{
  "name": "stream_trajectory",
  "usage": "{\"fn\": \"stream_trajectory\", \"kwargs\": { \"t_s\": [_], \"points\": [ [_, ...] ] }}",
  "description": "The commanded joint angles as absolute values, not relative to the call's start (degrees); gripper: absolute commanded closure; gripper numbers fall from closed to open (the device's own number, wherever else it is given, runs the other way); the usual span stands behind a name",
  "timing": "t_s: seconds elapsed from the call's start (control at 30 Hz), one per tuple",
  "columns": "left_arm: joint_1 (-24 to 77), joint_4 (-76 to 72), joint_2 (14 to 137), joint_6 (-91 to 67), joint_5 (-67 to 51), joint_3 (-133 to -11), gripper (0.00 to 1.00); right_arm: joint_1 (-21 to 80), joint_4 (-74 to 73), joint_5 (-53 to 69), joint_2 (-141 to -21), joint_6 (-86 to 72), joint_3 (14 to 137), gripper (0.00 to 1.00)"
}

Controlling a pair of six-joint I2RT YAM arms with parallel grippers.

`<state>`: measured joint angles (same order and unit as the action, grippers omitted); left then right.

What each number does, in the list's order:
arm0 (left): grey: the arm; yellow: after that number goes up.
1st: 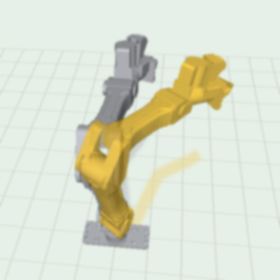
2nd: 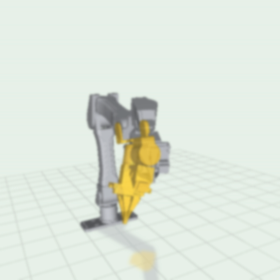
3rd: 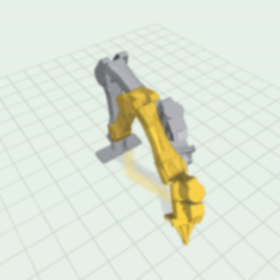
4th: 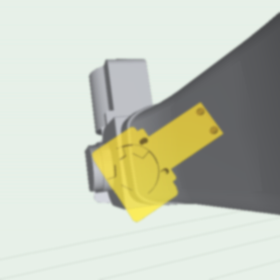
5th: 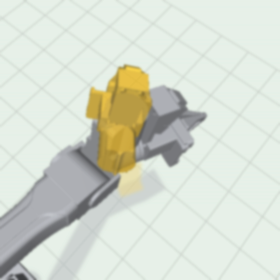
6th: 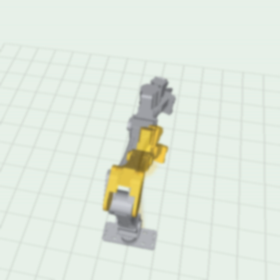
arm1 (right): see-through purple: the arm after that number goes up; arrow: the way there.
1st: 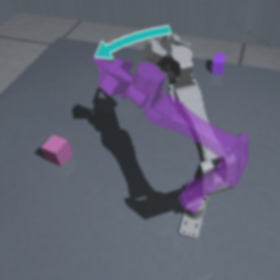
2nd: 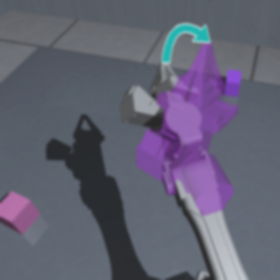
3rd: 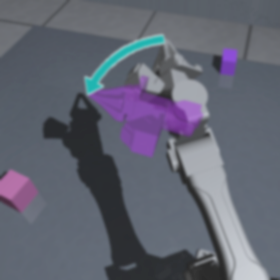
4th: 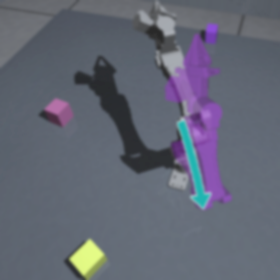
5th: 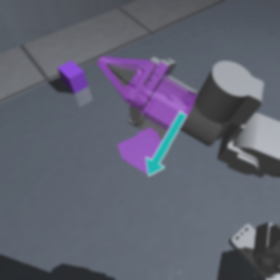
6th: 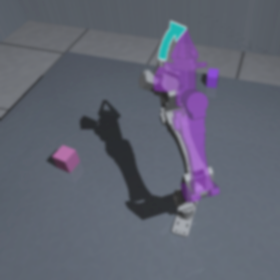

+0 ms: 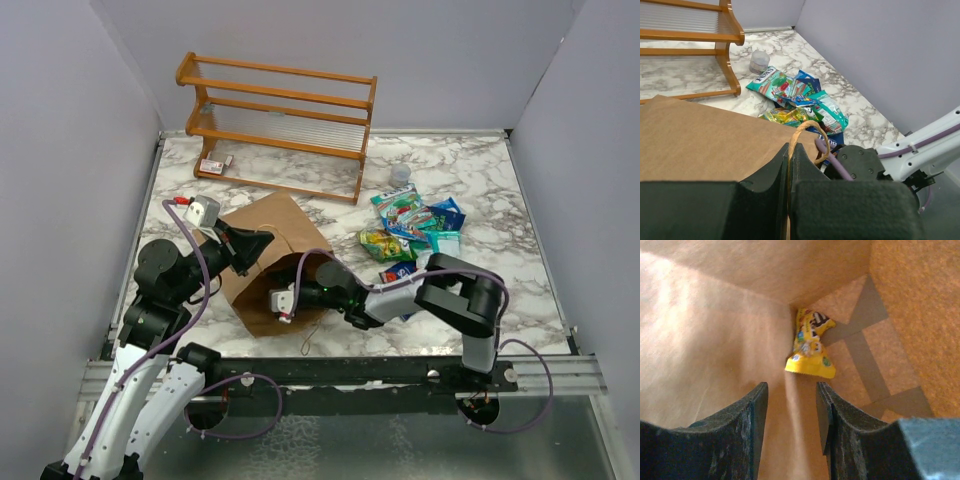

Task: Take the snacks out of the paper bag
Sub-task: Take out the snack from the paper bag.

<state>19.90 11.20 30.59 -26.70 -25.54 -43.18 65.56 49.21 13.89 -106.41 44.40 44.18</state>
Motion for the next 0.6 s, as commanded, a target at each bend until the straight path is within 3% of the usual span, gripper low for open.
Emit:
{"fn": "stream_trajectory", "kwargs": {
  "t_s": [0.0,0.23,0.57],
  "points": [
    [20.1,10.3,30.4,-27.4,-26.3,-44.4,1.0,65.3,55.8,8.3,-113.5,47.5,52.2,0.56],
    [20.0,11.7,30.5,-27.1,-25.8,-44.9,1.0,65.1,51.1,8.1,-120.7,52.3,58.7,0.47],
    [20.1,11.8,31.4,-26.3,-25.4,-44.8,1.0,65.1,35.8,6.6,-114.9,60.0,58.6,0.43]
  ]
}}
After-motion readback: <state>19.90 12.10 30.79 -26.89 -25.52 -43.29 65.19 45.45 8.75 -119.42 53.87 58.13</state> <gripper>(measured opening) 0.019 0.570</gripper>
